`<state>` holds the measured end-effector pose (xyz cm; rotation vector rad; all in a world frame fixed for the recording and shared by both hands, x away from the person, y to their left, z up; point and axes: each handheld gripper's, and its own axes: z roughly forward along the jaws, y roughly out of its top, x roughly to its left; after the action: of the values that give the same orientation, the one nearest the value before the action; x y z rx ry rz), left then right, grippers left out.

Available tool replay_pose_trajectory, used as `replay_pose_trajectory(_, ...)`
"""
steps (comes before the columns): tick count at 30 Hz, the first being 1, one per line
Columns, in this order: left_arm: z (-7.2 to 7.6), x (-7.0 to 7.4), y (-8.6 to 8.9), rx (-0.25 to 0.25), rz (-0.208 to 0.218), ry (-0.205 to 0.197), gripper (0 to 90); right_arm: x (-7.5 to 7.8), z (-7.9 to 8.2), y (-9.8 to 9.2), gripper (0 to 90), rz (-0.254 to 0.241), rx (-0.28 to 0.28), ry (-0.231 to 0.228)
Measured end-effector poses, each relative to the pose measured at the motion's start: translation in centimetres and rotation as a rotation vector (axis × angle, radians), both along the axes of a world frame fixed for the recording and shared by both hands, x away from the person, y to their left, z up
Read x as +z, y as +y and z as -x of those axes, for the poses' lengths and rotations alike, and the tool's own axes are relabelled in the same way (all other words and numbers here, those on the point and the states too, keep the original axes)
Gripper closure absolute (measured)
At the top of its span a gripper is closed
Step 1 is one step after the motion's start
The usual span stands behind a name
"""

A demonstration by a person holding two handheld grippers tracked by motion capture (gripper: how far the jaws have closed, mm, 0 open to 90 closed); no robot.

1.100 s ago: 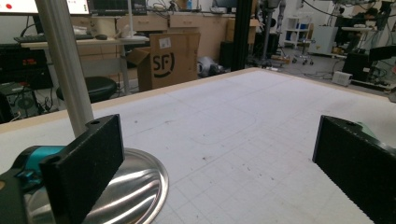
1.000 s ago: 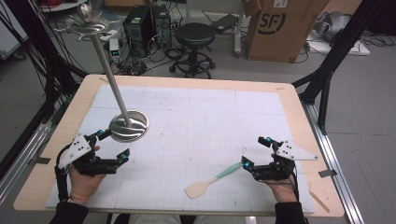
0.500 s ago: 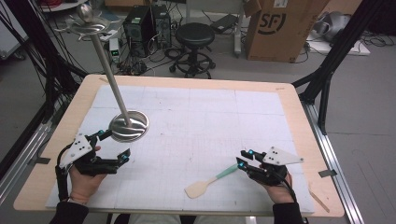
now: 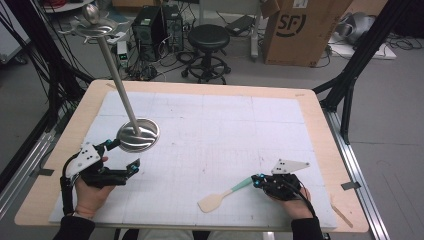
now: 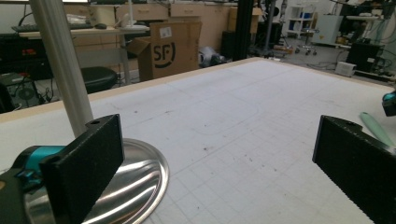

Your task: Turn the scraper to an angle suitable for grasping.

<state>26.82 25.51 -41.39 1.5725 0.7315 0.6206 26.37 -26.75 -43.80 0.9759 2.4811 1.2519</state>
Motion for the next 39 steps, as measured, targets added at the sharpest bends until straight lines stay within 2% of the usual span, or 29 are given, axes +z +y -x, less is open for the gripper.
replay_pose_trajectory(3,0.0,0.0,0.1,0.011,0.004,0.000,6.1,-0.4,-0.2,0.1,89.4,0.039,-0.011,0.035)
replay_pose_trajectory(7,-0.1,-0.1,0.1,0.010,-0.006,0.005,6.1,-0.7,-0.6,0.3,89.4,0.067,-0.016,0.041)
replay_pose_trajectory(20,-0.3,-0.2,0.1,0.018,-0.009,0.008,5.7,-0.9,-2.2,1.9,89.4,0.067,-0.038,0.019)
replay_pose_trajectory(30,-0.3,-0.3,0.0,0.019,-0.022,0.008,5.7,-1.0,-3.5,4.1,89.3,0.079,-0.061,-0.015)
replay_pose_trajectory(35,-0.4,-0.3,0.0,0.019,-0.024,0.011,5.7,-1.3,-4.4,5.0,89.4,0.062,-0.063,-0.032)
replay_pose_trajectory(39,-0.4,-0.4,-0.1,0.022,-0.027,0.015,5.7,-1.3,-4.8,5.7,89.4,0.069,-0.063,-0.040)
